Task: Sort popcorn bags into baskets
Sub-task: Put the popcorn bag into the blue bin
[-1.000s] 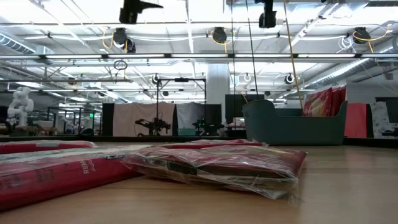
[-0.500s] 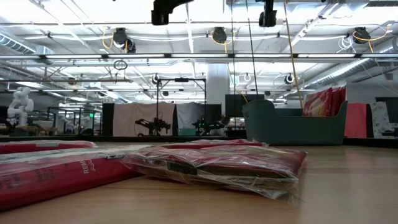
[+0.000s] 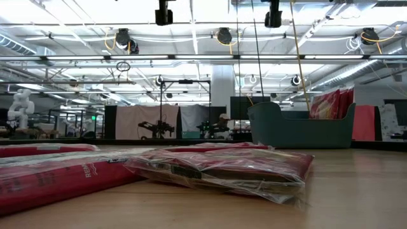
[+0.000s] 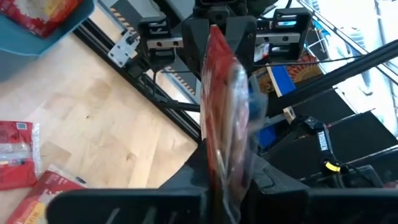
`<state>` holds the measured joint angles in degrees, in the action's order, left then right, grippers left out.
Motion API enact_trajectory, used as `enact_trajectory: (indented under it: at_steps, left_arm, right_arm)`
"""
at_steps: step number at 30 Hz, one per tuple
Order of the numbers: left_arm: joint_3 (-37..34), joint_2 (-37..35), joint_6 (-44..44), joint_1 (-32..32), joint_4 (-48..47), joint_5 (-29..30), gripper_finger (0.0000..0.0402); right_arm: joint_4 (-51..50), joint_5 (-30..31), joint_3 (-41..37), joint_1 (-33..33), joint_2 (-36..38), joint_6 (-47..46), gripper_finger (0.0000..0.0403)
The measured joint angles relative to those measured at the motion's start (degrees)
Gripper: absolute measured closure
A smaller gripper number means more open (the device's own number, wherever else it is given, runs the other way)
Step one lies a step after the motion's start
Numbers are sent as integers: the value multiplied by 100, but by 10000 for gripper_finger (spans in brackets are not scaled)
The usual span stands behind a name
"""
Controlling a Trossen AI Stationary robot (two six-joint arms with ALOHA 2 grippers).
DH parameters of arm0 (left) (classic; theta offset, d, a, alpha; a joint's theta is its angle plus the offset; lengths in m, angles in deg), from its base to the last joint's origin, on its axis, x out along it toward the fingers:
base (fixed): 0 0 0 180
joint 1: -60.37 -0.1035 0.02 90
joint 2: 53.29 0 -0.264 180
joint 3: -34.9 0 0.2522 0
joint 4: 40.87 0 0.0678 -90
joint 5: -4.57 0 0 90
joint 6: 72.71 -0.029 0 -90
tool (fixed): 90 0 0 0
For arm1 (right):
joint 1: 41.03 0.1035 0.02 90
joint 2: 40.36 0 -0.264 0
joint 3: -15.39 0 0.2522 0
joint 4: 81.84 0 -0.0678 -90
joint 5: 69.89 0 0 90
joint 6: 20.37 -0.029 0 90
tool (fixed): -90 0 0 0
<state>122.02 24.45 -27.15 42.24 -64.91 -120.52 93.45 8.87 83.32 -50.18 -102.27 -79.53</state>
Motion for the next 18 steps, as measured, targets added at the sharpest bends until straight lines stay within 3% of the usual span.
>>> enact_trajectory:
  at_steps: [4, 7, 13, 18]
  left_arm:
    - [0, -4, 24, -47, 52, 83, 373]
    - [0, -37, 196, -179, 90, 74, 363]
    - [-2, -48, 353, -475, 609, 76, 379]
    - [-2, -50, 548, -708, 977, 144, 372]
  right_arm:
    - [117, 214, 0, 0, 26, -48, 357]
    - [384, 480, -1, -7, 55, -30, 316]
    - [740, 1012, 0, -9, 151, 194, 236]
    - [705, 1157, 0, -22, 165, 380, 206]
